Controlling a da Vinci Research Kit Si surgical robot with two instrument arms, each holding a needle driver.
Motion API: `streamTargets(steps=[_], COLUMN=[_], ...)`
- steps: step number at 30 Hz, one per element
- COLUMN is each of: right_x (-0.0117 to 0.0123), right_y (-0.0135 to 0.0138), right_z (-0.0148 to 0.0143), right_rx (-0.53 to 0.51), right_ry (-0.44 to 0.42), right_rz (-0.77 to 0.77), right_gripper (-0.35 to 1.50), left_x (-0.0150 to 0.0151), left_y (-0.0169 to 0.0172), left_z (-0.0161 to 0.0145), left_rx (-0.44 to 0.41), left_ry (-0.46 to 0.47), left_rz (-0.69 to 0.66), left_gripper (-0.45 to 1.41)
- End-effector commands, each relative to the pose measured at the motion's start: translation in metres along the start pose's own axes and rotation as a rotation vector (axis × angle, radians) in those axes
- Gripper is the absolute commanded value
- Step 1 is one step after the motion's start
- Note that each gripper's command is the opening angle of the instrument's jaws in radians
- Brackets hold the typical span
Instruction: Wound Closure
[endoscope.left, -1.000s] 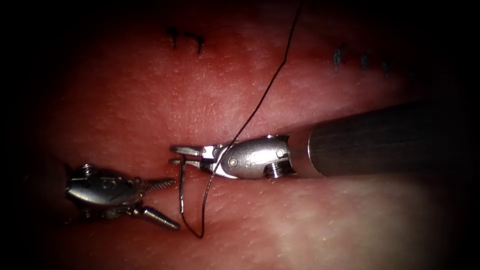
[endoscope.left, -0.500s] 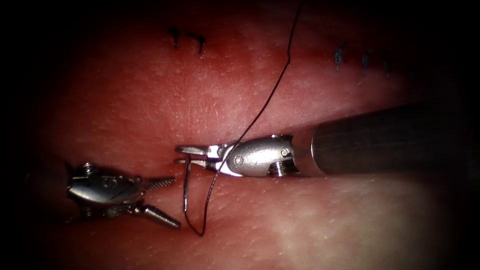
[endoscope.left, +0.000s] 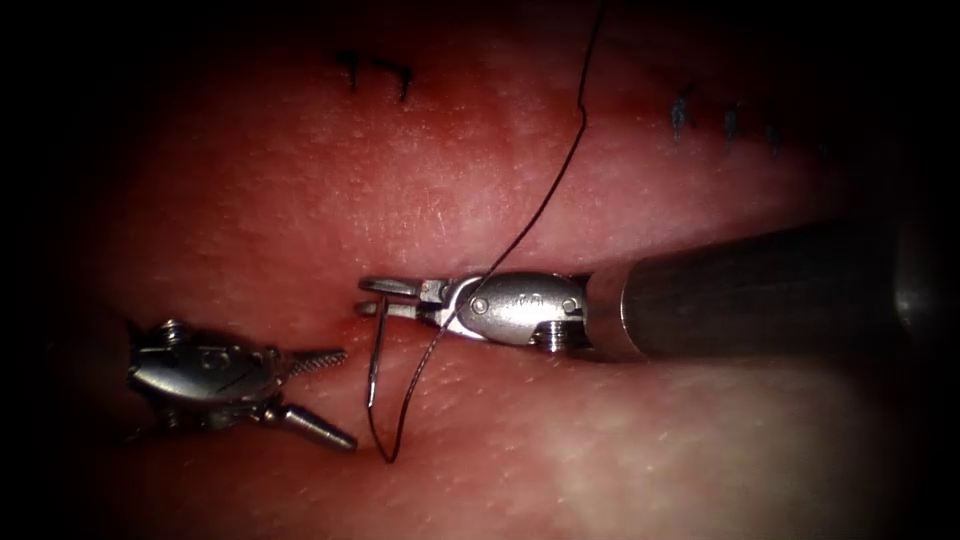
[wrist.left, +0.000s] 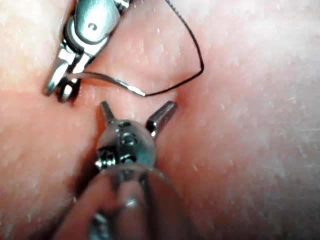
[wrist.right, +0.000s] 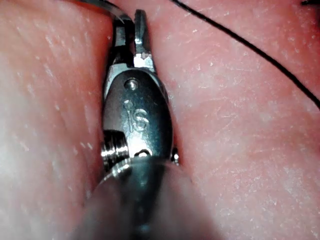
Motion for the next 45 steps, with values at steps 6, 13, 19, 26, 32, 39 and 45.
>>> streamTargets(steps=[6, 13, 19, 26, 32, 39, 45], right_x=[0.0002, -0.0022, -0.0032, -0.0033, 0.0003, 0.0045, 0.0084], right_y=[-0.0016, -0.0019, -0.0018, -0.0023, -0.0006, 0.0008, 0.0036], right_z=[0.003, 0.0038, 0.0043, 0.0047, 0.0018, -0.0012, -0.0057], right_rx=[0.061, 0.068, 0.078, 0.134, 0.081, -0.093, -0.343], right_ry=[-0.041, -0.092, -0.123, -0.143, -0.037, 0.189, 0.219], right_rz=[-0.021, 0.038, 0.086, 0.091, 0.121, 0.22, 0.073], right_gripper=[-0.35, -0.35, -0.35, -0.35, -0.35, 1.44, 1.45], left_x=[0.0009, 0.0009, 0.0008, 0.0008, 0.0008, 0.0008, 0.0007], left_y=[-0.0006, -0.0006, -0.0006, -0.0006, -0.0006, -0.0007, -0.0008], left_z=[0.0009, 0.0009, 0.0009, 0.0009, 0.0009, 0.0009, 0.0007], left_rx=[0.002, 0.003, 0.002, 0.002, 0.002, 0.002, 0.004], left_ry=[-0.002, -0.002, -0.002, -0.002, -0.002, -0.002, -0.004], left_rz=[-0.003, -0.003, -0.003, -0.004, -0.004, 0.001, 0.0], left_gripper=[0.67, 0.67, 0.67, 0.67, 0.67, 0.69, 0.7])
